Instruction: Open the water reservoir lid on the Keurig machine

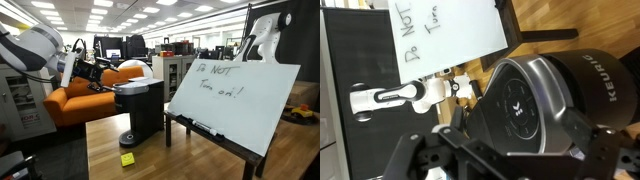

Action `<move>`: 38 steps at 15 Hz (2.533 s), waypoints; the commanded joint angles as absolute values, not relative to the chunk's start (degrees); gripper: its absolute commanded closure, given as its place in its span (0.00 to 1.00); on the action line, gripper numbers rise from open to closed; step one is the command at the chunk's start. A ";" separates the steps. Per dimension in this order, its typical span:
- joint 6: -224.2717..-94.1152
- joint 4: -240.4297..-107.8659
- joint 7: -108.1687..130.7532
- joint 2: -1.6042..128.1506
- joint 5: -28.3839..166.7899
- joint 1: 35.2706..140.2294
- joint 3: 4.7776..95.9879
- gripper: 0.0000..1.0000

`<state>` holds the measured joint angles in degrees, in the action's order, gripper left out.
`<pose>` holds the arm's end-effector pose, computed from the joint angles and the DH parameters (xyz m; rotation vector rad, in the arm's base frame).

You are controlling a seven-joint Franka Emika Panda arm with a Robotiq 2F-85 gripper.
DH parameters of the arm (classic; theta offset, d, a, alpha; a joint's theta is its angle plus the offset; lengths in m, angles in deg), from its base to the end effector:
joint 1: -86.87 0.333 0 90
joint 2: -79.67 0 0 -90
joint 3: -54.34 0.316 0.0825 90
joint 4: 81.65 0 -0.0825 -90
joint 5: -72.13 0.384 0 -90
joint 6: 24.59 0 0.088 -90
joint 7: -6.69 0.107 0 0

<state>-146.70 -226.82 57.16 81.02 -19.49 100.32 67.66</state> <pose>0.4188 0.1619 0.2842 1.8642 0.8190 0.5450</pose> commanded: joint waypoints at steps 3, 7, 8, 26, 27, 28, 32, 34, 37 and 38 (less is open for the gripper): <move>-143.18 -225.25 57.08 81.06 -22.26 100.26 67.60 0.00; -141.89 -224.98 56.92 81.12 -22.57 100.27 67.60 0.00; -141.65 -224.92 56.88 81.13 -22.66 100.28 67.61 0.00; -138.24 -220.46 55.67 80.82 -28.39 100.39 67.24 0.00; -138.11 -220.03 55.61 80.56 -28.52 100.34 67.19 0.00; -138.07 -219.55 55.59 80.31 -28.70 100.27 67.10 0.00; -138.31 -217.45 55.55 79.13 -29.96 99.92 66.50 0.00; -138.68 -215.97 55.57 78.17 -30.95 99.57 66.16 0.00; -139.07 -213.53 55.73 76.45 -32.75 99.10 65.64 0.00; -139.20 -212.62 55.72 75.77 -33.33 98.94 65.45 0.00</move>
